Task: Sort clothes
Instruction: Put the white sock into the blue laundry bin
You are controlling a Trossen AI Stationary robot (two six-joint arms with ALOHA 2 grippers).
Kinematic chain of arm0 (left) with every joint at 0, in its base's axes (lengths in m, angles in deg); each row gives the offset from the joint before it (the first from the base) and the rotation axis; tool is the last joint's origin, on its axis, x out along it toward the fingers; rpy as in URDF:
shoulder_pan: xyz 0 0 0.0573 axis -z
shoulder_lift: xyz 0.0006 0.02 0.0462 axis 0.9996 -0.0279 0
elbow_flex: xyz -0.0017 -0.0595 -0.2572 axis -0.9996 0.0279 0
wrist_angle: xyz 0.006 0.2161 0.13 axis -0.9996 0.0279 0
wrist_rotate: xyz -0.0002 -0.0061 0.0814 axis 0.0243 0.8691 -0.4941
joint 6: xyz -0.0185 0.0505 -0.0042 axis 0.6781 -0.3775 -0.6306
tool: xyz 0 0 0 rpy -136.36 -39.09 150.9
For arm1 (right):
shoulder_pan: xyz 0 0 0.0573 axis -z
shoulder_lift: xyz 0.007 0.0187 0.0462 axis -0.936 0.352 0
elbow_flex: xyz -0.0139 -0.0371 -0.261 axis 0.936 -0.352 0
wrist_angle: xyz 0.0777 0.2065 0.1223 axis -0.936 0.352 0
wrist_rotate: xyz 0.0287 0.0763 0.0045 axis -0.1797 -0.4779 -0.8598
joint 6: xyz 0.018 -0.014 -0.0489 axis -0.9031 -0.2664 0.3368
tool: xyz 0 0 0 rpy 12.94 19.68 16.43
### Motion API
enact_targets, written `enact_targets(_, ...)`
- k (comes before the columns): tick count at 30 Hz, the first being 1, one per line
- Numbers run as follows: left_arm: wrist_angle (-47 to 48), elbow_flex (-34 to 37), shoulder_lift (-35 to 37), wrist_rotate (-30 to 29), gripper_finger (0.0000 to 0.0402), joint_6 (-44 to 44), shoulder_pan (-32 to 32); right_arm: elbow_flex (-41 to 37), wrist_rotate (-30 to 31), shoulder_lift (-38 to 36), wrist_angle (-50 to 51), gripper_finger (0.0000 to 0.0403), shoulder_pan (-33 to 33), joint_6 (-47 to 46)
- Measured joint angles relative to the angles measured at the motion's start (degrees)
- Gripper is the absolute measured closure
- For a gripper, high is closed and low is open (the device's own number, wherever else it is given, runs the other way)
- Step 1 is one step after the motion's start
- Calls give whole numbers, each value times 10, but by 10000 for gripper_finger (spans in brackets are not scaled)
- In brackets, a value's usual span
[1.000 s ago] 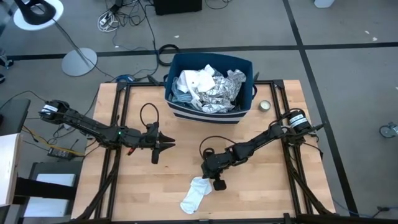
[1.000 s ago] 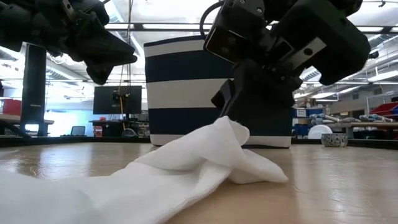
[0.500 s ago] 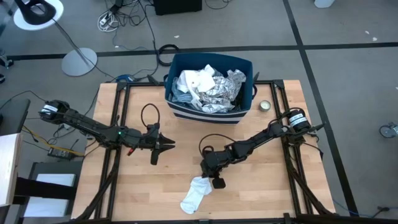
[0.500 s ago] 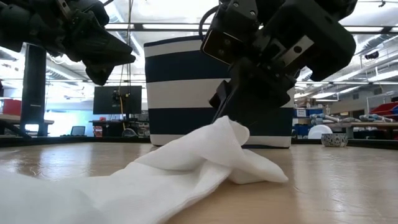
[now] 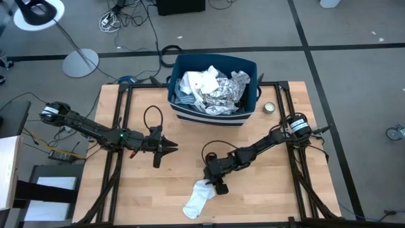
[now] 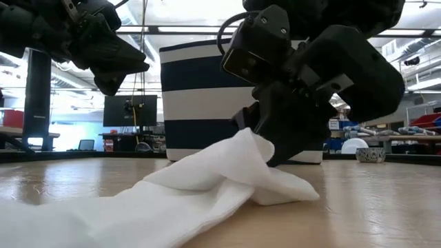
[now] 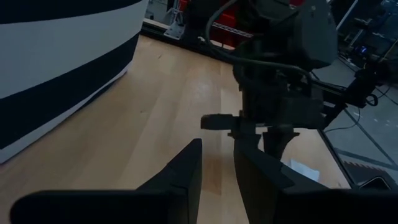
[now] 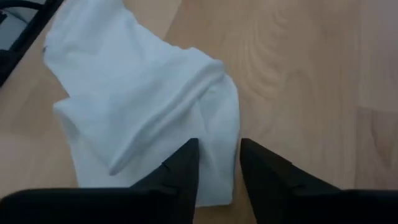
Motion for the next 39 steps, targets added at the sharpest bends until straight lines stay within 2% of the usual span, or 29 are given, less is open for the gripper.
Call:
enact_targets(2, 2, 0, 0, 0, 303, 0, 0, 1, 6, 10, -3, 295, -5, 6)
enact_targets(6, 8, 0, 0, 0, 303, 0, 0, 1, 31, -4, 8, 384, -10, 21)
enact_targets(10, 8, 0, 0, -2, 303, -1, 0, -3, 99, -56, 50, 393, -5, 65)
enact_targets(16, 8, 0, 0, -3, 303, -5, 0, -3, 205, -192, 79, 399, 23, 136)
enact_targets(19, 5, 0, 0, -3, 303, -16, 0, -2, 234, -275, 65, 400, 37, 191)
enact_targets(23, -1, 0, 0, -4, 303, -17, -1, -2, 300, -373, 36, 401, 67, 270)
enact_targets(27, -8, 0, 0, -9, 303, -29, -1, -1, 355, -452, 1, 401, 119, 318)
enact_targets(32, -13, 0, 0, -12, 303, -33, -1, -1, 434, -494, 36, 400, 210, 280)
enact_targets(39, -13, 0, 0, -13, 303, -33, -1, -2, 442, -479, 195, 377, 310, 50)
